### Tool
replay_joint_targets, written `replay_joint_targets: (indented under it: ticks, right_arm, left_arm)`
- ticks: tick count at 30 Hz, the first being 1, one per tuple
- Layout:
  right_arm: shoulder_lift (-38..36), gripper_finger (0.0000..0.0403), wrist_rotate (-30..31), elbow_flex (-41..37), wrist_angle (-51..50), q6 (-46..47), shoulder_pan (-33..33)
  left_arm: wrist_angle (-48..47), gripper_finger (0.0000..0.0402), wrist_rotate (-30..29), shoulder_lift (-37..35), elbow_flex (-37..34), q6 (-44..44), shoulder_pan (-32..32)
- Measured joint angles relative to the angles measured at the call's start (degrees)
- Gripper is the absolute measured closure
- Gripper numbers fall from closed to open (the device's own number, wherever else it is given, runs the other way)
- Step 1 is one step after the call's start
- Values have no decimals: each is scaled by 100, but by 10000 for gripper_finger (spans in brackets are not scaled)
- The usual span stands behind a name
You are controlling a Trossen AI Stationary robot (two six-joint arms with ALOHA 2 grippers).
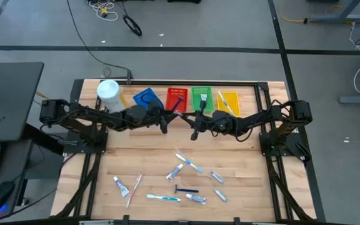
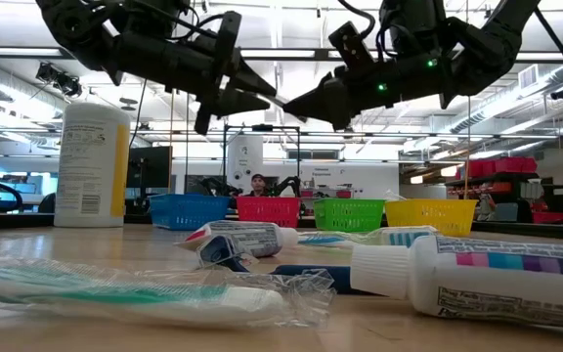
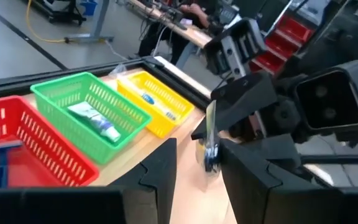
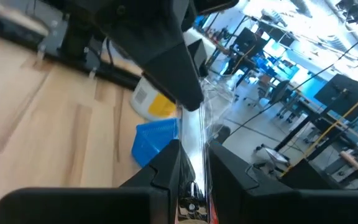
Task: Pick & Place Travel size toiletries
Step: Put the silver nail cutter into the blue basket
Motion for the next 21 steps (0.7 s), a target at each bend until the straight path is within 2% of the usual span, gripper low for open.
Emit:
replay_joint_targets:
  ticks: [11, 21]
  right_arm:
    - [-2, 331, -119, 2, 135, 166, -15]
    - [-2, 331, -85, 83, 98, 220, -24]
  left_arm:
    - [405, 278, 112, 3, 0, 165, 56]
    - [475, 364, 193, 3, 0, 174, 51]
